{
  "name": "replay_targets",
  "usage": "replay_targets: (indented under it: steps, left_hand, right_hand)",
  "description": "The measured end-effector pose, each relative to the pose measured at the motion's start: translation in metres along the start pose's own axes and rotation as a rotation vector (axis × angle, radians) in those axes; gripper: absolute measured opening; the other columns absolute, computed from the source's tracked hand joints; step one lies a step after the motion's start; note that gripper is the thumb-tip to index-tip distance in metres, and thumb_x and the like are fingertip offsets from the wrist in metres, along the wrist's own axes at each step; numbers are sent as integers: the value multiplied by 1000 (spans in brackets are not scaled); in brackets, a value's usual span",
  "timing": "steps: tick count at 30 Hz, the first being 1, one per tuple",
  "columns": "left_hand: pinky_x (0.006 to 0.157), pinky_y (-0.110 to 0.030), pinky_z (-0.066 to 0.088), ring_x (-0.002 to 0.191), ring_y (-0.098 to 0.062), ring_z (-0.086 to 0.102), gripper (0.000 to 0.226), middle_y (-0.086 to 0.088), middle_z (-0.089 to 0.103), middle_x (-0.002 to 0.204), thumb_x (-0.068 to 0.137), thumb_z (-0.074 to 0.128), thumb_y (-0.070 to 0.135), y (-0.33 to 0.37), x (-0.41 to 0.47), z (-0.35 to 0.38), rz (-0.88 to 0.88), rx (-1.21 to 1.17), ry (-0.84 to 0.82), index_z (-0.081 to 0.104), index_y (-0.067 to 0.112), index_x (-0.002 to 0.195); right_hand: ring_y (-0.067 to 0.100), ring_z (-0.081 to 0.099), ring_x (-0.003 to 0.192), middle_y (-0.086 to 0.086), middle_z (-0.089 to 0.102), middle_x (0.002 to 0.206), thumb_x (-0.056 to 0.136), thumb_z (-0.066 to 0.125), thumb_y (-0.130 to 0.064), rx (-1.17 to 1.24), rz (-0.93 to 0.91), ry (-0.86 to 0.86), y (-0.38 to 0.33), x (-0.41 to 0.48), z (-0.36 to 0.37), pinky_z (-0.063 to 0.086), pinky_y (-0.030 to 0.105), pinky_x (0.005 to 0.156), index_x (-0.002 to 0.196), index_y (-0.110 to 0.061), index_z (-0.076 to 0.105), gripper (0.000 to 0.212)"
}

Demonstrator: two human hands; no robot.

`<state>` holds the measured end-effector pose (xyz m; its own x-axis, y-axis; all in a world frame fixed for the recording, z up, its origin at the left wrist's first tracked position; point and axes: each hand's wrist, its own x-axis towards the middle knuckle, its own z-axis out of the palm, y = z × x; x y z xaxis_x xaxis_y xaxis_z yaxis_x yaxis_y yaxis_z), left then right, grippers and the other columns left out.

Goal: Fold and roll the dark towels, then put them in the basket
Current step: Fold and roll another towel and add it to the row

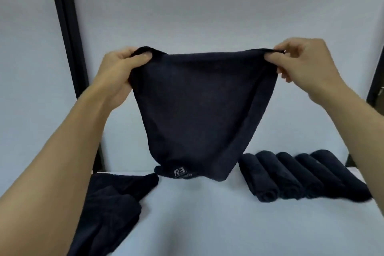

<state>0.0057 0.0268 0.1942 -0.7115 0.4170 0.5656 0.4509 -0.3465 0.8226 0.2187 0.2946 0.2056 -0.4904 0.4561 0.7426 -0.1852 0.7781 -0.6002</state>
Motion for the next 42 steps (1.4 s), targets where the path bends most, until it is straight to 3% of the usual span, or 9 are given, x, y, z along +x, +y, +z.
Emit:
replay_targets:
  steps: [5,14,19,25,29,32,36,39,42]
  left_hand:
    - [68,-26,46,75,-13,62,12,1,70,81,87,67,8,-67,-48,-14,-198,119,-1,71,20,86]
    - [72,-27,49,88,-18,64,15,-2,71,96,79,75,10,-183,-16,-17,-381,417,250,71,18,90]
    - [75,-42,60,73,-25,69,22,-9,67,108,85,68,10,-256,4,-11,-470,593,330,65,14,107]
    - [115,-35,29,140,-18,33,62,0,39,150,81,74,41,-315,-84,5,-498,845,-363,50,24,136]
    - [121,-32,2,149,-10,7,98,5,22,160,56,43,91,-309,-135,-11,-418,1017,-660,46,37,139]
    - [117,-27,-5,148,-6,3,112,10,16,160,50,38,96,-285,-154,-23,-368,1103,-775,35,38,146]
    - [118,-27,19,143,-5,26,80,20,27,152,72,59,75,-258,-170,-32,-351,1254,-863,43,36,141]
    - [93,-21,43,115,-5,54,29,17,56,130,95,49,43,-244,-172,-37,-172,1442,-843,59,32,121]
    - [82,-26,46,102,-8,56,25,12,62,109,100,42,39,-225,-155,-38,-163,1492,-699,61,30,113]
  right_hand:
    - [16,54,45,3,68,60,94,61,-20,0,293,-238,38,-49,13,39,25,45,91,-10,68,12]
    - [16,66,96,3,69,105,95,53,-11,97,571,-292,121,-45,115,61,33,72,120,-16,62,27]
    - [18,45,133,4,42,150,97,44,-2,-32,475,-519,182,-55,182,36,24,108,152,-23,29,61]
    - [18,37,140,0,37,154,98,54,-32,-257,451,-870,251,-148,213,28,27,113,149,-26,36,54]
    - [14,38,139,-8,40,152,97,52,-41,-279,362,-733,256,-188,193,30,27,113,145,-32,41,50]
    - [7,51,119,-18,51,133,89,58,-56,-296,346,-825,240,-193,168,40,26,99,141,-40,39,58]
    - [4,56,91,-23,55,106,75,67,-63,-456,271,-1034,219,-199,132,48,26,80,124,-44,38,60]
    - [12,58,94,-15,58,115,94,53,-35,-664,86,-1060,214,-201,123,47,28,83,123,-33,47,29]
    - [21,61,87,-5,60,98,96,38,-16,-836,-2,-1032,209,-187,121,50,34,79,108,-23,54,21]
